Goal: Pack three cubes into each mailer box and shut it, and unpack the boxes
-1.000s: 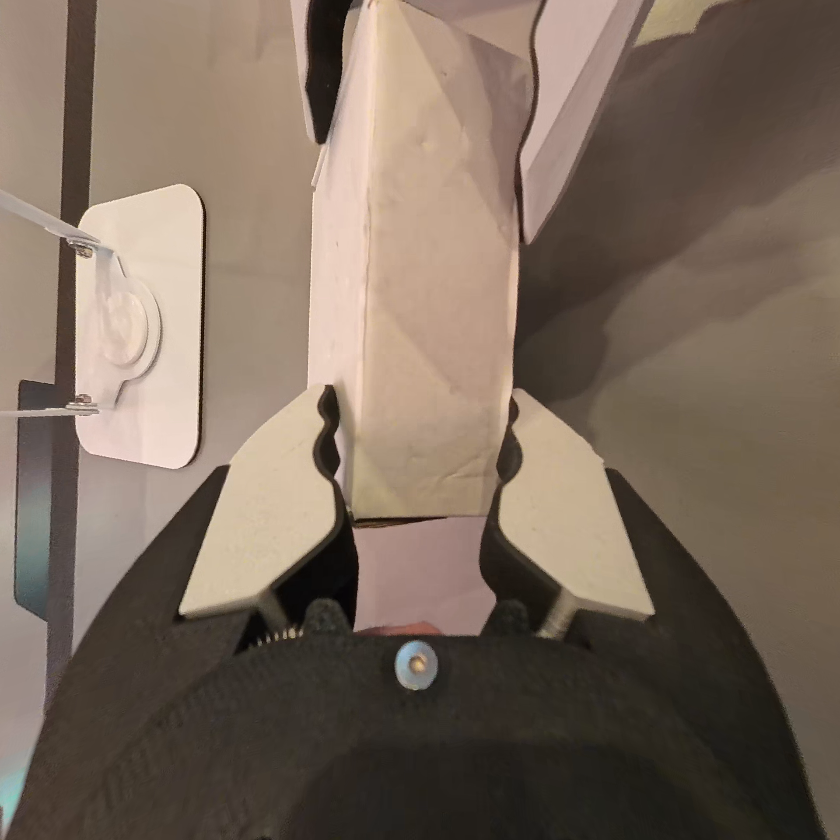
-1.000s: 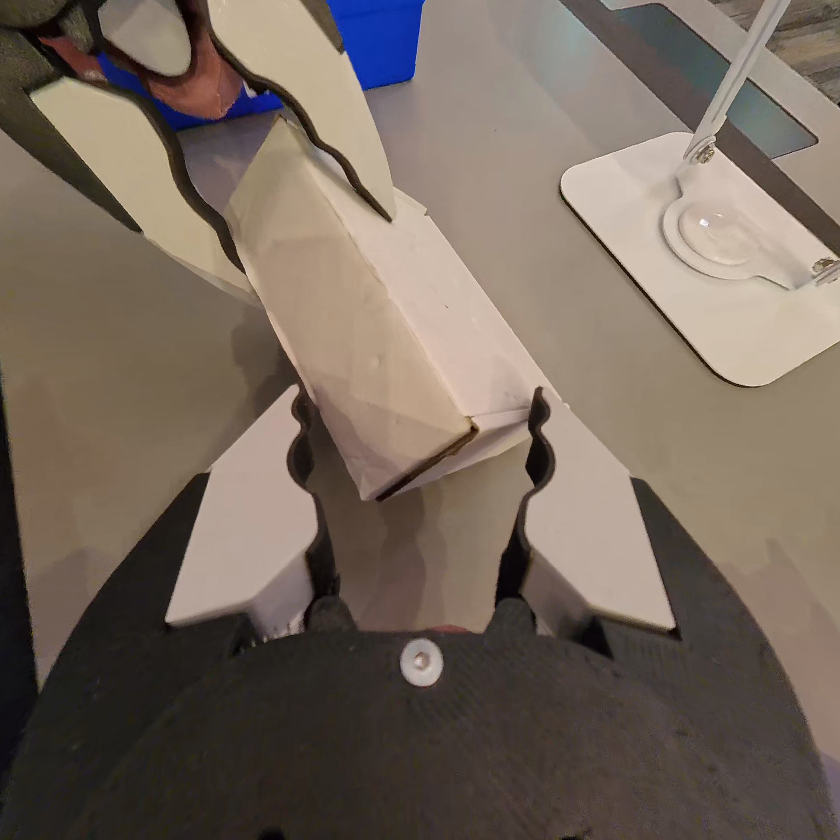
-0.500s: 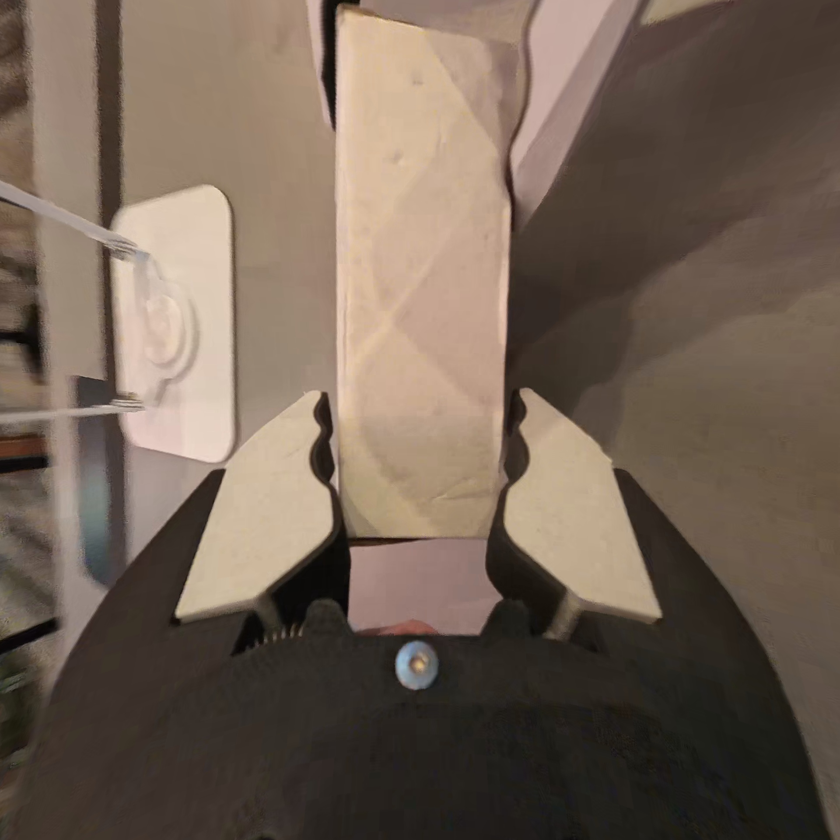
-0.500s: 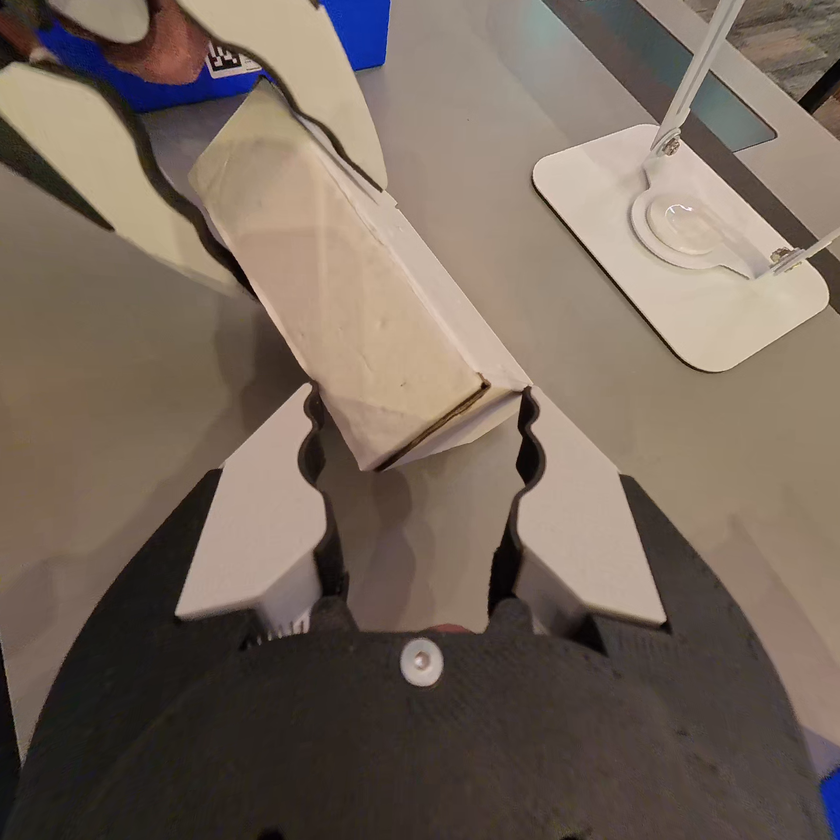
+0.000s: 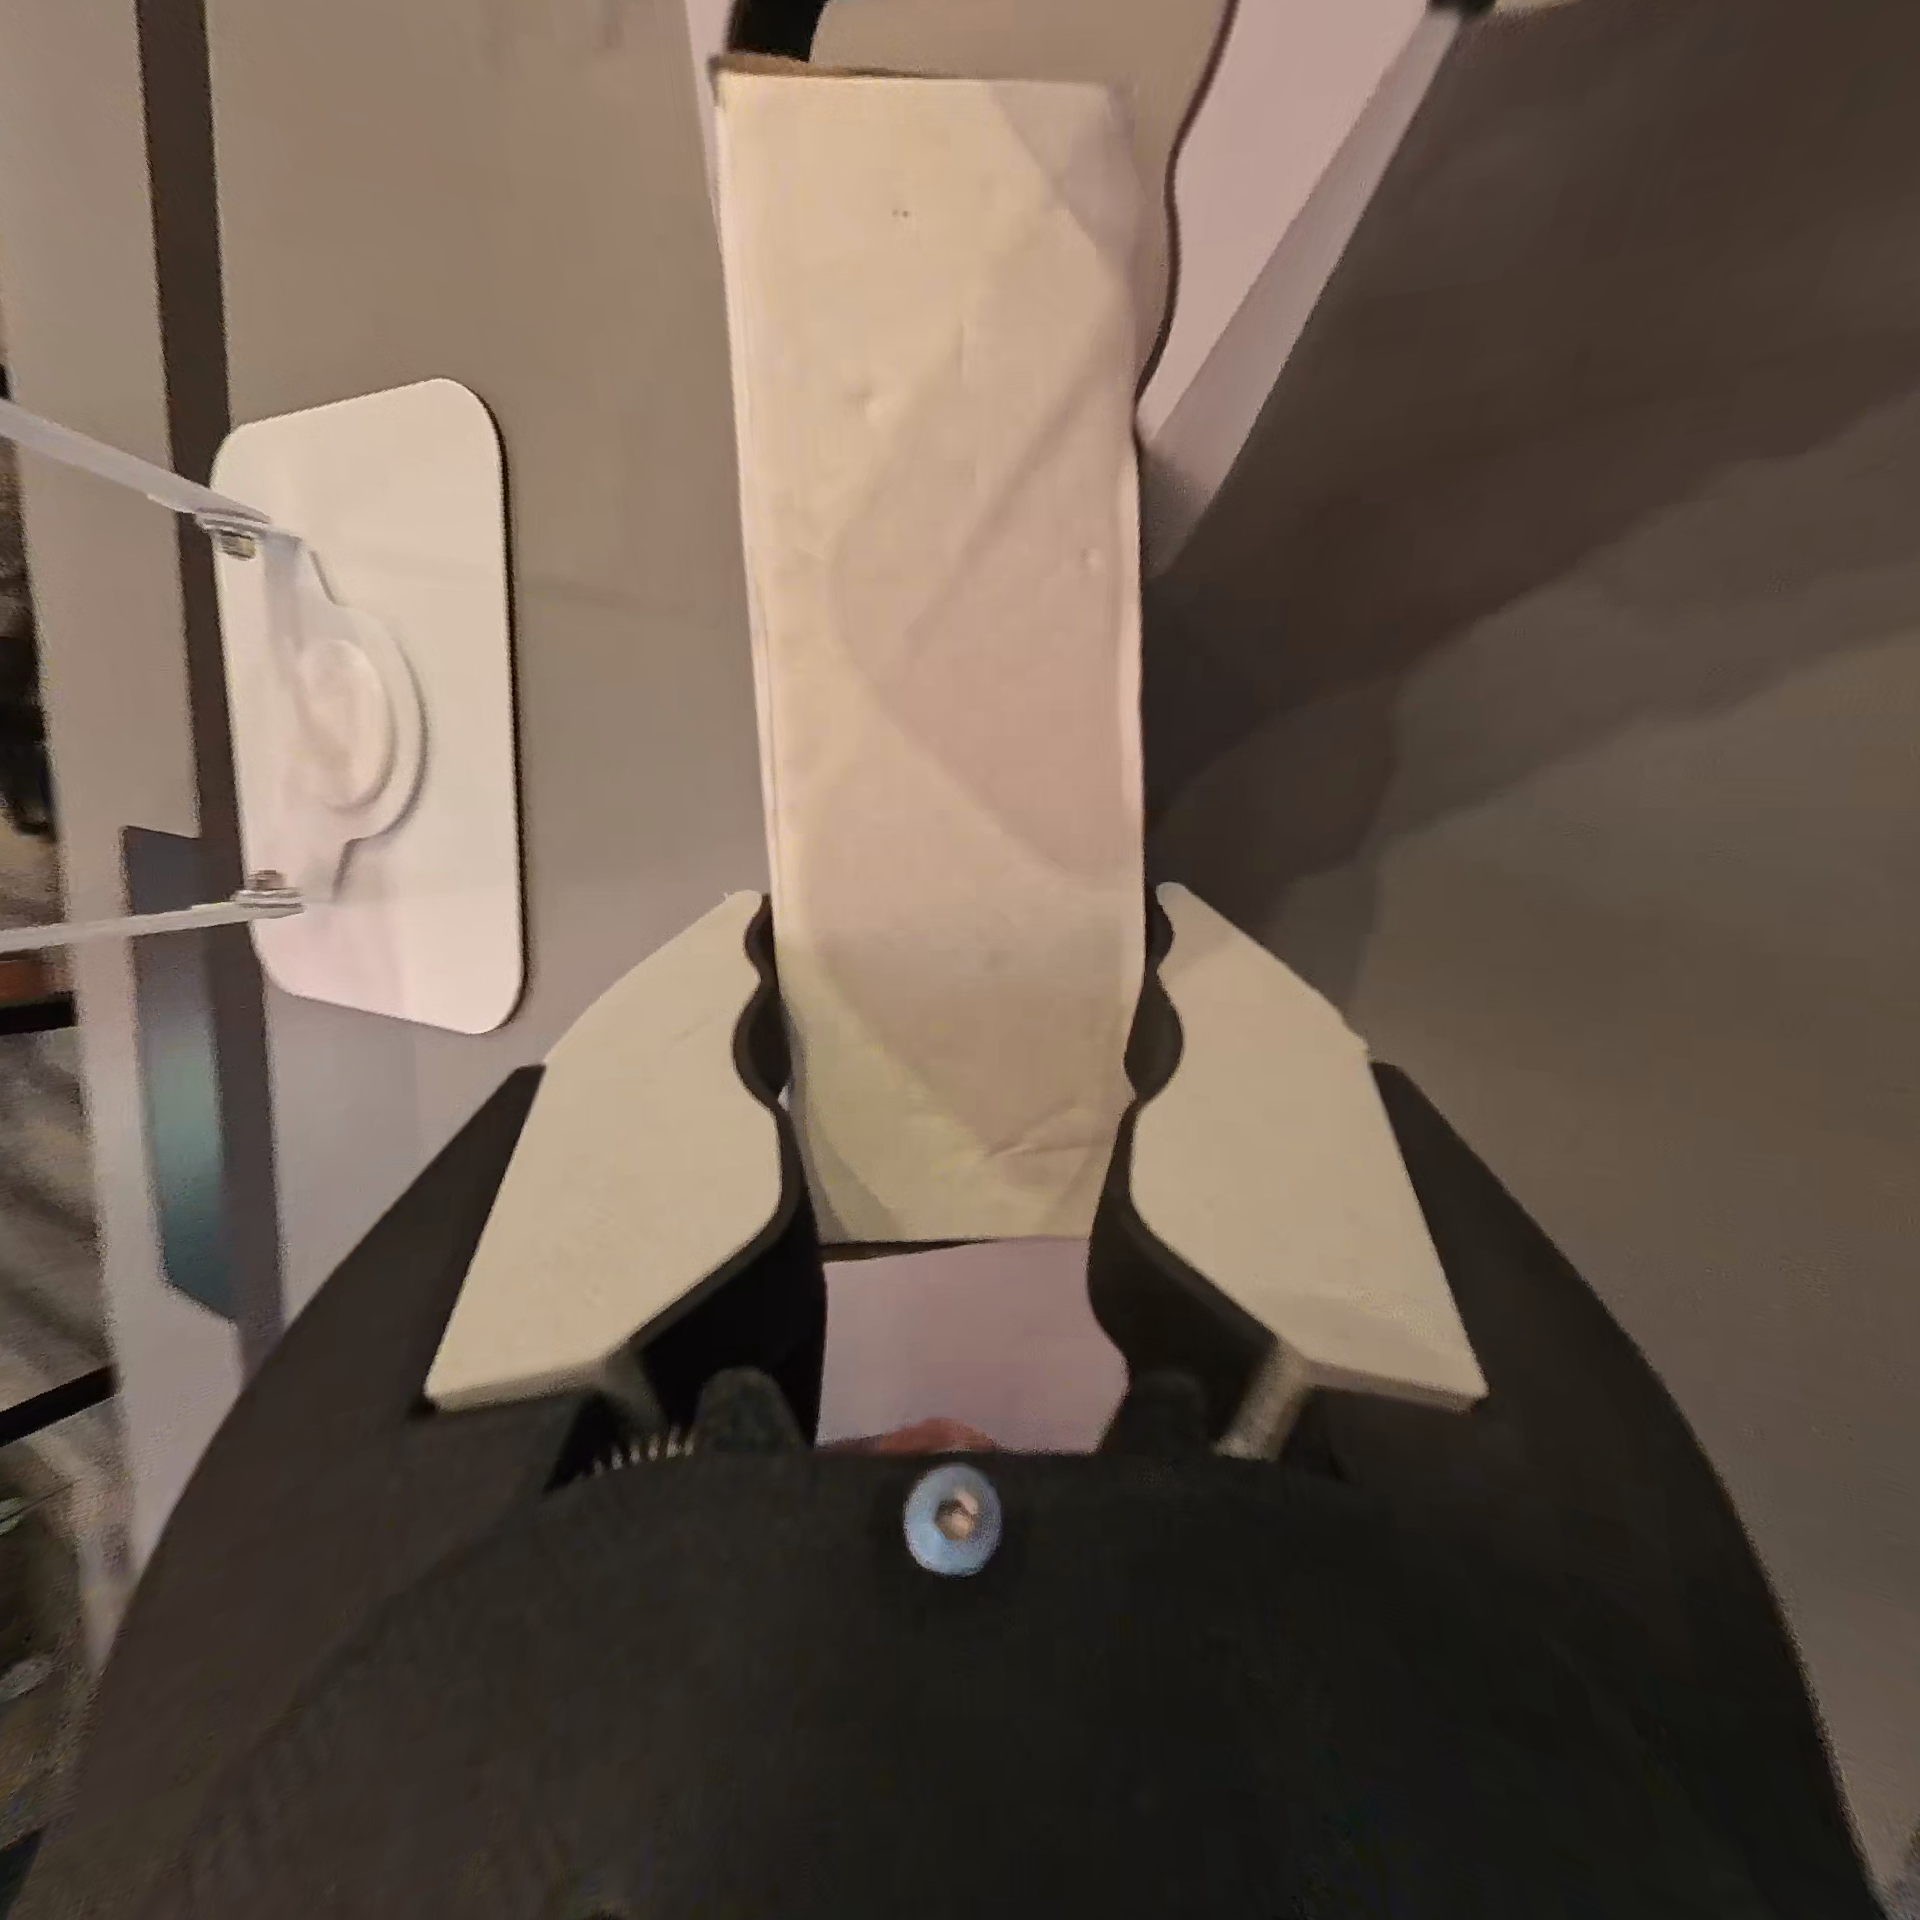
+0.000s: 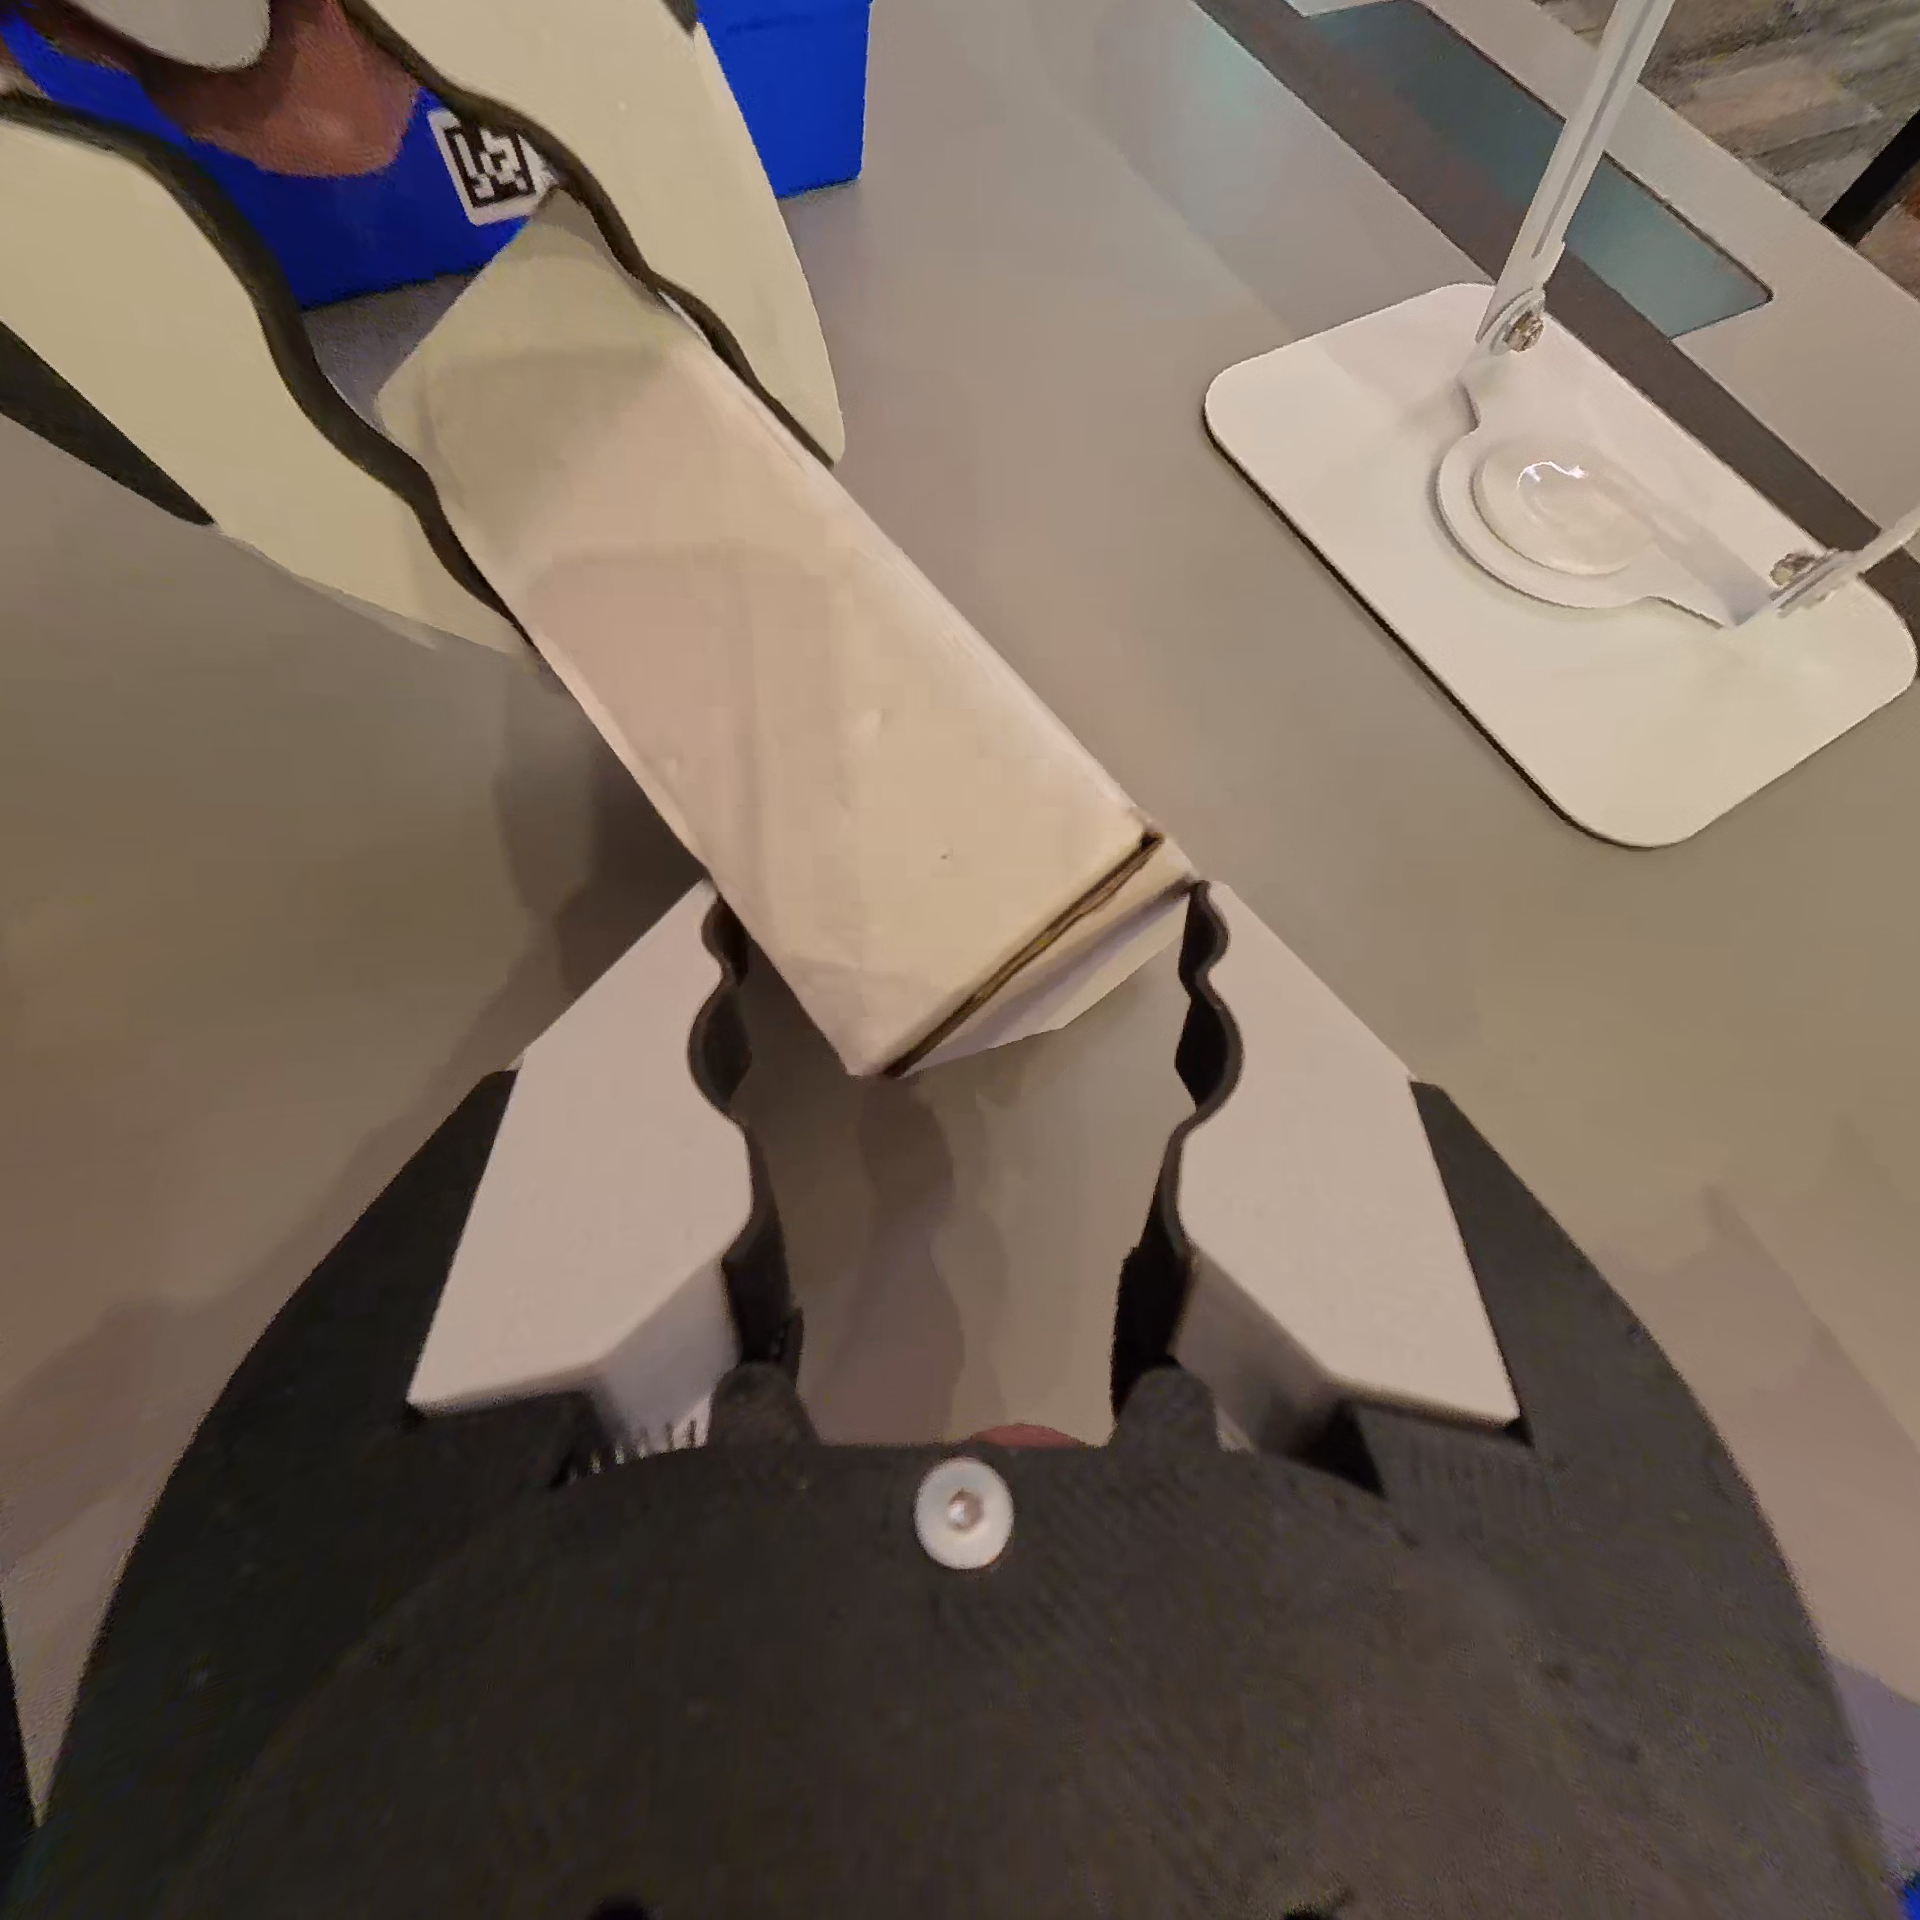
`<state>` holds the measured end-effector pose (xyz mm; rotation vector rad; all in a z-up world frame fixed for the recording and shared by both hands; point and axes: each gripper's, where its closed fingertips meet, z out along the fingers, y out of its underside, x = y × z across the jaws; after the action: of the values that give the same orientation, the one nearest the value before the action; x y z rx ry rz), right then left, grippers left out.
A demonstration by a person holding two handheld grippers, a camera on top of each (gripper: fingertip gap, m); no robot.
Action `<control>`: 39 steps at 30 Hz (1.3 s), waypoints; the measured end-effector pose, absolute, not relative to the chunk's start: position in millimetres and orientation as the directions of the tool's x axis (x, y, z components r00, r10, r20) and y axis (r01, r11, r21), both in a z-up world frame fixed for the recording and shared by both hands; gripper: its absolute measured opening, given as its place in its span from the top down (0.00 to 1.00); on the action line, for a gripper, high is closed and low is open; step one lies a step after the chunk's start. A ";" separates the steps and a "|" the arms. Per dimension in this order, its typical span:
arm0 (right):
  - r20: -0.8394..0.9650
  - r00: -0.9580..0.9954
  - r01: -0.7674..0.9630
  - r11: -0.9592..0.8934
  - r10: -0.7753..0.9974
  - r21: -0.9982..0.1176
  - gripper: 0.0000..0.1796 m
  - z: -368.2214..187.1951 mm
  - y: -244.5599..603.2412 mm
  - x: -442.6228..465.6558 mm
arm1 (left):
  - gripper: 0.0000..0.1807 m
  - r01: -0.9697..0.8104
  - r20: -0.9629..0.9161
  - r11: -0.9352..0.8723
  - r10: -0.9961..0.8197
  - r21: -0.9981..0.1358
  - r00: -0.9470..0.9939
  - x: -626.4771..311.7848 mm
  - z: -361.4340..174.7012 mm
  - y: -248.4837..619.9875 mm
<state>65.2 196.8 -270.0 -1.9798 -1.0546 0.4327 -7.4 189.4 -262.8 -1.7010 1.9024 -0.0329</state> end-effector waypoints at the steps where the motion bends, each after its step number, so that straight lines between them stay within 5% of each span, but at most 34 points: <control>1: 0.081 0.596 0.525 -0.312 0.799 -0.792 0.57 -272.1 198.3 66.3 | 0.65 -0.895 -0.365 0.166 -0.931 -0.414 -0.004 -6.6 -261.9 188.8; 11: -0.022 0.609 0.452 -0.370 0.793 -0.811 0.60 -271.7 197.3 65.4 | 0.65 -0.882 -0.280 0.123 -0.960 -0.455 0.011 -6.0 -260.0 185.8; 39: 0.134 0.607 0.564 -0.307 0.783 -0.766 0.69 -280.3 203.2 67.8 | 0.63 -0.840 0.342 -0.203 -0.940 -0.503 0.023 -6.8 -248.9 181.0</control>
<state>67.8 203.2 -280.3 -2.0075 -1.0642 0.3363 -6.8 181.0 -248.9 -2.1251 1.8726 -0.9301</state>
